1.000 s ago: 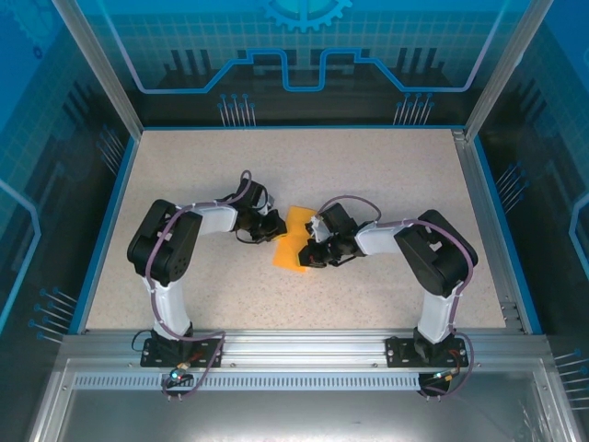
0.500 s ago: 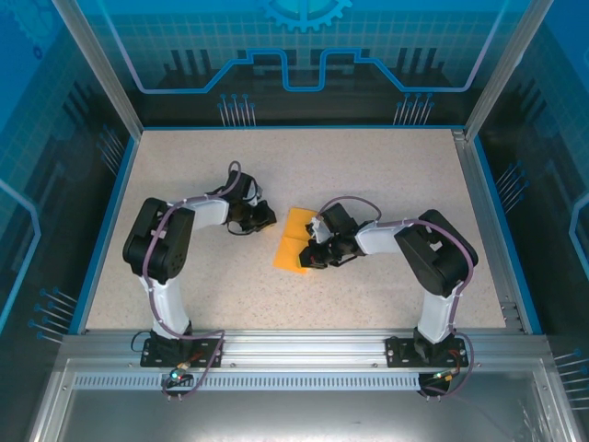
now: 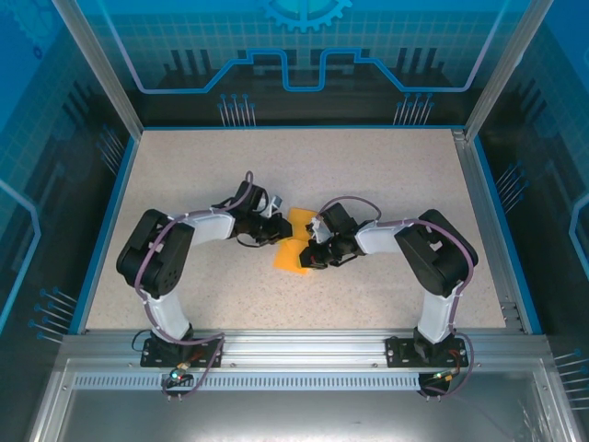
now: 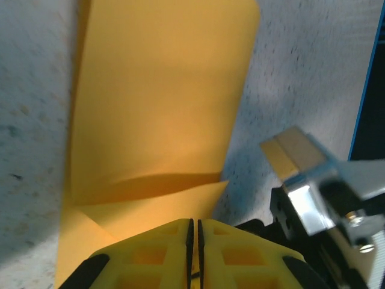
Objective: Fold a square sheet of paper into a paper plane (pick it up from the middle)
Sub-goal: Fold the triangle a second time at the center of the table.
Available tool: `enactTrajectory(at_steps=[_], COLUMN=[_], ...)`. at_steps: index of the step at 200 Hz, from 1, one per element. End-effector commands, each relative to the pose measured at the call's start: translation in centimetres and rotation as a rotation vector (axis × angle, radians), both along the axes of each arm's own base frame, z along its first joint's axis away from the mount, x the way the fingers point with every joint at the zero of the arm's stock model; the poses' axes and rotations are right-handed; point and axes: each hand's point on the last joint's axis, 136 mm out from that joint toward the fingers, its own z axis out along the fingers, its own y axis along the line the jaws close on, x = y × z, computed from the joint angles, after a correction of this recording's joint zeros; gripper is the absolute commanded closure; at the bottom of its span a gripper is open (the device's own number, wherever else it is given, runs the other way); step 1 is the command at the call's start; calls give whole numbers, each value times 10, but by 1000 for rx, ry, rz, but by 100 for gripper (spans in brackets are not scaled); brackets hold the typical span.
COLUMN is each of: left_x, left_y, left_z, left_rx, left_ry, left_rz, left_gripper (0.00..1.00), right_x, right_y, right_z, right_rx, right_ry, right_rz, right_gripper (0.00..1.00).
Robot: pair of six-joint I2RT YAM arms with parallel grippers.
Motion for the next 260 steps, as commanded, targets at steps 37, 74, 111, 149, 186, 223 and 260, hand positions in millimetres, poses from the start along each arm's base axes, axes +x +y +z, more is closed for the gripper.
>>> enactTrajectory(at_steps=[37, 74, 111, 149, 186, 223, 260], left_x=[2, -7, -10, -10, -12, -14, -13], left_y=[11, 14, 13, 11, 14, 16, 17], left_z=[-41, -49, -49, -50, -56, -59, -61], left_rx=[84, 115, 120, 118, 132, 151, 158], left_ry=[71, 84, 86, 88, 102, 109, 115], left_rz=[38, 28, 21, 18, 27, 33, 37], left_gripper=[89, 90, 90, 90, 91, 92, 92], right_x=[-1, 9, 21, 15, -1, 0, -11], right_y=[-4, 8, 18, 14, 1, 6, 2], right_z=[14, 34, 25, -7, -28, 2, 3], right_rx=[-23, 6, 0, -61, -115, -56, -46], right_ry=[16, -36, -24, 44, 94, 41, 53], right_rz=[-14, -24, -43, -43, -49, -26, -9], right_gripper=[96, 94, 93, 93, 92, 91, 90])
